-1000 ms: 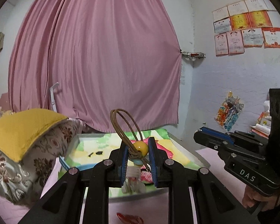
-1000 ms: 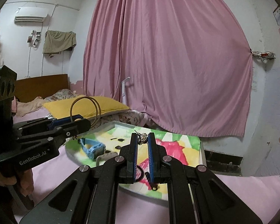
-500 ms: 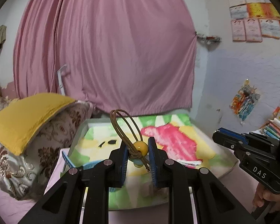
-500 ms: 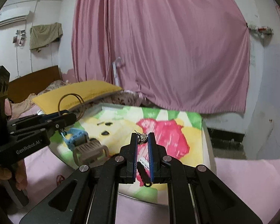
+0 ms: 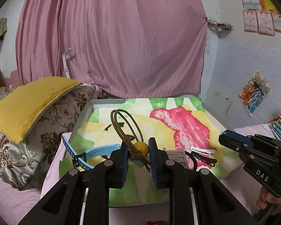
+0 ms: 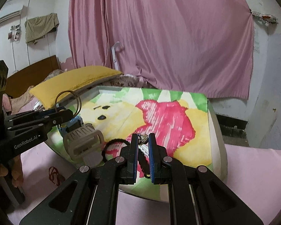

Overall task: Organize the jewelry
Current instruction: 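Carry the cord with the left tool while the right tool carries the gold charm over the tray, then open both tools to drop the cord and gold charm into the tray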

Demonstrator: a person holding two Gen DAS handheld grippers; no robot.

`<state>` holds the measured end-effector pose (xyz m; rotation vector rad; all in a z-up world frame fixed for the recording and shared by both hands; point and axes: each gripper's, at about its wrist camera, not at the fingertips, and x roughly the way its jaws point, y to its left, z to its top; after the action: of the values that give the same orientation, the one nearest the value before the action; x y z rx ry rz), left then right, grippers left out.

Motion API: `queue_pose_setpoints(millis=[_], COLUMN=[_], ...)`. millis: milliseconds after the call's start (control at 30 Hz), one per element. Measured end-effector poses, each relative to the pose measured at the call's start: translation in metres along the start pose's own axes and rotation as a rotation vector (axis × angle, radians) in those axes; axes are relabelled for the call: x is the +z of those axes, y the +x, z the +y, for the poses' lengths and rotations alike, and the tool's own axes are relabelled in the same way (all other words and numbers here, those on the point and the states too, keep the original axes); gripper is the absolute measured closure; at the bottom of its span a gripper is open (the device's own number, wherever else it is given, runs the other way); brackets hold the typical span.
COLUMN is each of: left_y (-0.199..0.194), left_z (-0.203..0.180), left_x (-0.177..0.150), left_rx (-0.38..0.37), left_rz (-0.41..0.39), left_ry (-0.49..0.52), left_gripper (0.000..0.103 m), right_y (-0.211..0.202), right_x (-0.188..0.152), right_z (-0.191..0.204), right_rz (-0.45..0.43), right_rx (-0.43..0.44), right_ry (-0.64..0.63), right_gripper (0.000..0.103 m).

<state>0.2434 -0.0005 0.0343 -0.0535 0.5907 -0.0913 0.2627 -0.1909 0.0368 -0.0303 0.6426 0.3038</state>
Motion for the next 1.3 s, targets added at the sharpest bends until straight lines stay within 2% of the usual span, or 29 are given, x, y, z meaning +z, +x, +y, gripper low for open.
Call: queue_pose_setpoints(millis=[367, 833, 1300], left_y=[0.012, 0.017, 0.018], left_z=[0.006, 0.003, 0.002], left_x=[-0.002, 0.000, 0.001], left_rx=[0.000, -0.005, -0.006], left_rz=[0.102, 0.124, 0.130], left_ry=[-0.020, 0.003, 0.010], left_gripper=[0.084, 0.084, 0.083], right_y=[0.025, 0.038, 0.041], right_x=[-0.006, -0.008, -0.010], right_z=[-0.002, -0.004, -0.004], right_rz=[0.120, 0.185, 0.205], right_rx=[0.036, 0.060, 0.071], right_ry=[0.023, 0.038, 0.042], right_gripper=[0.094, 0.094, 0.093])
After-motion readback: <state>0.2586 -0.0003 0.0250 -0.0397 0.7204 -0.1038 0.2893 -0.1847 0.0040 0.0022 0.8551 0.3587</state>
